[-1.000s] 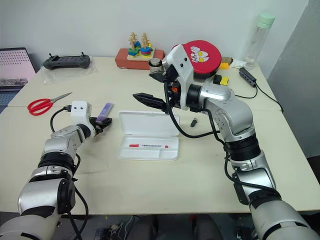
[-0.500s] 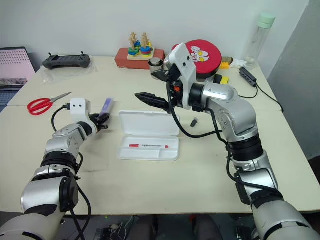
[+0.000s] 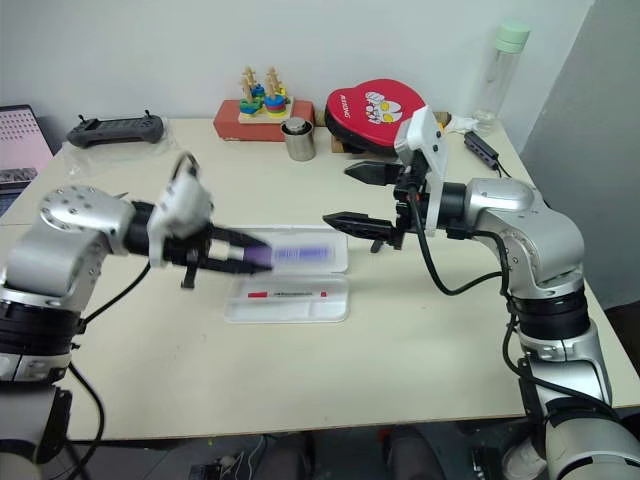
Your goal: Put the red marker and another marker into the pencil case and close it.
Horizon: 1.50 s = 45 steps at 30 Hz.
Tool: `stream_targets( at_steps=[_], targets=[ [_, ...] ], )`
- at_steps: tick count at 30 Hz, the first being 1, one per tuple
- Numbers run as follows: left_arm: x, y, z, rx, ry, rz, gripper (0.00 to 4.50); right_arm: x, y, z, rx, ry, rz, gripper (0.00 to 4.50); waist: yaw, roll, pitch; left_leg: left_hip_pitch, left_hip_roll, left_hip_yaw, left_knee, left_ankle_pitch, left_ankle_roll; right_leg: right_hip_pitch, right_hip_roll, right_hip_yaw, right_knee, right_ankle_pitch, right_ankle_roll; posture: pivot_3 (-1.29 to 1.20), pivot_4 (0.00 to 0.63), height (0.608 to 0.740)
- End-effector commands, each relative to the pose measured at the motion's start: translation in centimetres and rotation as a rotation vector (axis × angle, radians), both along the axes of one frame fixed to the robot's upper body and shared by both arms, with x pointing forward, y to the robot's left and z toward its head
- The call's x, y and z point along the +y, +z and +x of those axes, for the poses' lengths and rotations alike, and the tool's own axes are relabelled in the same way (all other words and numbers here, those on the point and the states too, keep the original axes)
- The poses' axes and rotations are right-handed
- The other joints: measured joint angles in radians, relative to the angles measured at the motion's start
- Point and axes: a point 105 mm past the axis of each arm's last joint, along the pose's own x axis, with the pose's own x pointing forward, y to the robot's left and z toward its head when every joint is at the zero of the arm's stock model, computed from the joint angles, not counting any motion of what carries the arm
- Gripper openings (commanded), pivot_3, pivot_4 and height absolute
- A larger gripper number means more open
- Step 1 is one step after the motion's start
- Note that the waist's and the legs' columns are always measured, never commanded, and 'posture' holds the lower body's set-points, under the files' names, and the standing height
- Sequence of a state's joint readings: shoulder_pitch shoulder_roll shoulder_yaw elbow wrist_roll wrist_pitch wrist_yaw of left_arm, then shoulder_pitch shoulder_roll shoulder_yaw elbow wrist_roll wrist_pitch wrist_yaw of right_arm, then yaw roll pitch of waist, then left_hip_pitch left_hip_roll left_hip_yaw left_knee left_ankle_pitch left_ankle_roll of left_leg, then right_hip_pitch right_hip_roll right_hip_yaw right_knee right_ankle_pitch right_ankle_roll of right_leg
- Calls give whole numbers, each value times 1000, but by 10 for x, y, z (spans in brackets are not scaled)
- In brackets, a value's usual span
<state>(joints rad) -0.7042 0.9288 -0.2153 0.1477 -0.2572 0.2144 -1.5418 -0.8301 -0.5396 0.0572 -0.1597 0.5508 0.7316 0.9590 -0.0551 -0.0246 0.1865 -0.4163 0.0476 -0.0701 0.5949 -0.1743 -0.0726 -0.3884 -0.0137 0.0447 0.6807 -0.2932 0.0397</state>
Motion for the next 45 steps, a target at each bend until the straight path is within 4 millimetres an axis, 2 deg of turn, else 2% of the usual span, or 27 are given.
stream_targets(
  at_steps=[1, 5, 15, 17, 24, 27, 32, 35, 39, 45],
  targets=[
    [15, -11, 12, -40, 19, 122, 1204, 1, 6, -15, -65, 22, 10, 4500, 1, 0, 0, -1, 0, 0, 0, 0, 0, 0, 0, 0, 0, 0, 0, 0, 150, 740],
    [25, -29, 17, -11, 50, 192, 1204, 2, 0, -19, -59, 4, 14, 4500, 3, 0, 0, -3, 0, 0, 0, 0, 0, -1, 0, 0, -1, 0, 0, 0, 150, 740],
    [25, -47, 11, 41, 34, 209, 1204, 4, 4, -24, -57, -21, 14, 4500, 4, 0, 0, -3, 0, 0, 0, 0, 0, -1, 0, -1, 0, 0, -1, 0, 150, 740],
    [24, -47, 13, 34, 42, 202, 1907, 5, 6, -24, -56, -19, 13, 4500, 4, 0, 0, -3, 0, 0, 0, 0, 0, -1, 0, 0, 0, 0, -1, 0, 150, 740],
    [19, -43, 20, -1, 78, 154, 3049, 4, -5, -17, -24, -46, -15, 4500, 4, 0, 0, -3, 0, 0, 0, 0, 0, -1, 0, -1, 0, 0, -1, 0, 150, 740],
    [7, -30, 18, 5, 78, 55, 3417, -3, -11, -5, 0, -111, -5, 4500, 4, 0, 0, -3, 0, 0, 0, 0, 0, -1, 0, -1, 0, 0, -1, 0, 150, 740],
    [-32, 34, 15, -2, 110, -360, 4315, -37, -40, 41, 43, -440, -43, 4500, 11, 0, 0, -4, 0, -1, 3, 0, 0, -1, 0, -1, 0, 0, 0, 0, 150, 740],
    [-45, 59, 24, -46, 192, -532, 4438, -52, -58, 64, 93, -640, -45, 4500, 10, 0, 0, -3, 0, -1, 3, 0, 0, -1, 0, -1, 0, 0, 0, 0, 150, 740],
    [-55, 63, 33, -84, 279, -599, 4438, -57, -80, 83, 186, -822, -15, 4500, 4, 0, 0, -2, 0, -1, 4, 0, 0, 0, 0, 0, 1, 1, -1, 0, 150, 740],
    [-77, 63, 42, -116, 327, -653, 4438, -24, -101, 95, 273, -872, 79, 4500, 1, -1, 0, -2, 0, -1, 3, 0, 0, 0, 0, 0, 1, 1, -1, 0, 150, 740]
  ],
)
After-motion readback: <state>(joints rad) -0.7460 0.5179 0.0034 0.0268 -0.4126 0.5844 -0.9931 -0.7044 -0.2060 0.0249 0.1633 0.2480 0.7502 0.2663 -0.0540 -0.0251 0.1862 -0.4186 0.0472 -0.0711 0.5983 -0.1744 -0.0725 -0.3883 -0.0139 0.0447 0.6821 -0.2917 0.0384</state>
